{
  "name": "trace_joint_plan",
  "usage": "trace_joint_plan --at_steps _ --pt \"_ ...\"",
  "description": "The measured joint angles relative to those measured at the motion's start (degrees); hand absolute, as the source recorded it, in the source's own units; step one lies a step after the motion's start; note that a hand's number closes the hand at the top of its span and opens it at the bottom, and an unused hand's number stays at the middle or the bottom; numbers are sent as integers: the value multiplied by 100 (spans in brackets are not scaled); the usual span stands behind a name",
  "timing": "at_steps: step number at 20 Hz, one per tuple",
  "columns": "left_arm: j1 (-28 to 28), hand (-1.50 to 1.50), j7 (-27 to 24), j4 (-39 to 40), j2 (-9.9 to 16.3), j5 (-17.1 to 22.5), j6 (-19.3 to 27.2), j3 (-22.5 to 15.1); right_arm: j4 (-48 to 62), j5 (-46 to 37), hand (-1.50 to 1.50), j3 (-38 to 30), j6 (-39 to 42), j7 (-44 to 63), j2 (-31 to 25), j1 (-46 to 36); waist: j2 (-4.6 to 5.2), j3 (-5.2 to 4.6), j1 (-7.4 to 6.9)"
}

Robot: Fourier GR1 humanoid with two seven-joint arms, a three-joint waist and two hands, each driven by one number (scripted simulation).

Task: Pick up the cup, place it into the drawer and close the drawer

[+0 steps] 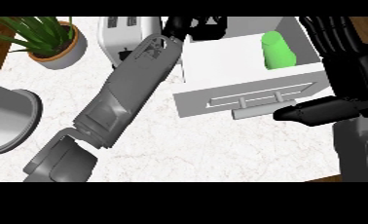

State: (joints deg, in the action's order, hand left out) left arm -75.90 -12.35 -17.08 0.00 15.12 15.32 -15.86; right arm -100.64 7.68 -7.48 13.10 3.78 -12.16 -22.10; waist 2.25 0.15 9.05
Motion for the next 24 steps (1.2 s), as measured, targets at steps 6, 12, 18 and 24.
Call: trace_joint_plan --at_steps 6,12,18,24 --pt "221 -150 -198 -98 0 384 17 -230 65 169 -150 185 206 17 65 -201 57 -4 227" --pt "390 -150 -671 -406 0 1047 -141 -68 20 793 150 602 983 84 97 -248 64 -11 300" --pt "329 -150 -1176 -634 0 1620 -23 89 -20 1006 150 1245 1901 510 -276 -138 -3 -18 167" --pt "331 -150 -1477 -567 -1 1972 227 105 -88 172 -150 1685 2296 782 -836 62 -72 -13 -148"
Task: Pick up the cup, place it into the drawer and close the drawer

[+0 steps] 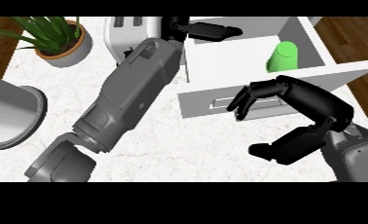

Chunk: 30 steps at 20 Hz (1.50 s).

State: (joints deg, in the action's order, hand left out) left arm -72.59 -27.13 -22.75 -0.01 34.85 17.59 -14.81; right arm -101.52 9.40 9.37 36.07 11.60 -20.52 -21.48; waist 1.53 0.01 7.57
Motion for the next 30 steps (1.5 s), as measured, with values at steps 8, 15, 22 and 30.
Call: trace_joint_plan --at_steps 8,15,22,30 --pt "272 -150 -350 -114 1 314 -61 37 611 -2201 -150 603 -697 -667 -60 420 -70 4 -503" --pt "815 -150 -541 -446 137 339 -411 117 2570 -3422 150 1097 -1281 -1443 189 39 -97 5 -912" --pt "1370 -150 -467 -961 467 371 -736 133 4886 -3906 150 783 -2009 -2453 391 -971 -95 2 -1208" --pt "1948 -150 -329 -1508 787 410 -1113 78 6582 -3691 150 -119 -2571 -3292 231 -2140 -14 29 -1507"
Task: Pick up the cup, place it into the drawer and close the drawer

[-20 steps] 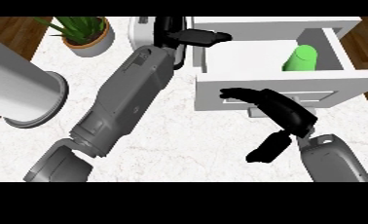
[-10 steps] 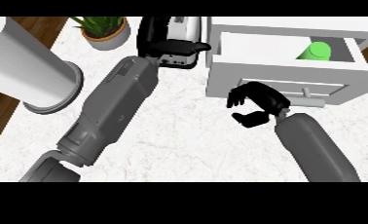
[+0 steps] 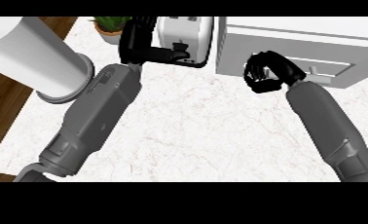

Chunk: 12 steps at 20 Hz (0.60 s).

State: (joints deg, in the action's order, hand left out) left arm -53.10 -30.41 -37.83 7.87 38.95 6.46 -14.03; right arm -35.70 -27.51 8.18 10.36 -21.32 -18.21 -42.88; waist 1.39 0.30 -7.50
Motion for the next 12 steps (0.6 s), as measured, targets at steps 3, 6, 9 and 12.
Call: trace_joint_plan --at_steps 3,6,9,12 --pt "97 -150 80 -160 87 4 -79 -26 282 167 150 -194 78 -166 -8 -122 12 20 -60" --pt "209 -150 126 -262 173 -2 -173 -55 399 291 150 -293 242 -283 -32 -163 6 21 -88" --pt "305 -150 178 -348 281 11 -312 -68 420 445 150 -379 519 -322 -99 -165 10 30 -140" --pt "369 -150 235 -421 361 29 -434 -79 392 589 150 -454 751 -354 -162 -135 19 39 -190"
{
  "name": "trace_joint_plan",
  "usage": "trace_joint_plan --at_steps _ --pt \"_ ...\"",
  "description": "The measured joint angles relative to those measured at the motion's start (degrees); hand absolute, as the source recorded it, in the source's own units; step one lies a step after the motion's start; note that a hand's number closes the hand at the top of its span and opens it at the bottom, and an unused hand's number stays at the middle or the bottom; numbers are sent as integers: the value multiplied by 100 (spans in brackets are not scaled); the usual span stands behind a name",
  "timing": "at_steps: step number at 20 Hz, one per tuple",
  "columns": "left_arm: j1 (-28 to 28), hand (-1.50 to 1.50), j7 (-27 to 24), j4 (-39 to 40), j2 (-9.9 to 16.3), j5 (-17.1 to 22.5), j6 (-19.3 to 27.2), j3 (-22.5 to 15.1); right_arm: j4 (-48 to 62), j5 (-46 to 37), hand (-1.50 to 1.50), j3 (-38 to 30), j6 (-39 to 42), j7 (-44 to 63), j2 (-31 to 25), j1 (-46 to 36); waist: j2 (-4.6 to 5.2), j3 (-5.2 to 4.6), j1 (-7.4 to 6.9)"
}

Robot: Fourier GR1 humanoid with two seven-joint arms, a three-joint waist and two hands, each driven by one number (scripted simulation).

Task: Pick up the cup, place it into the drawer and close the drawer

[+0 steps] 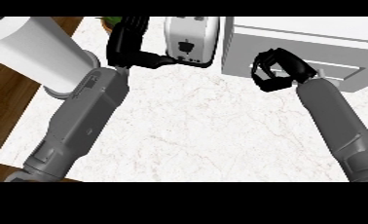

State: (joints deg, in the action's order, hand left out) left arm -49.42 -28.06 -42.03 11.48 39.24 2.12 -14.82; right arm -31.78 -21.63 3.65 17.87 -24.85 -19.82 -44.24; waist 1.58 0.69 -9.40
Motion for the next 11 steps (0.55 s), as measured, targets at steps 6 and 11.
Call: trace_joint_plan --at_steps 6,11 --pt "97 -150 44 -122 25 26 -149 -31 -111 264 150 -106 473 37 -122 55 35 24 -77" --pt "177 -150 37 -177 47 52 -232 -25 -238 440 150 -157 809 77 -217 111 74 46 -130"
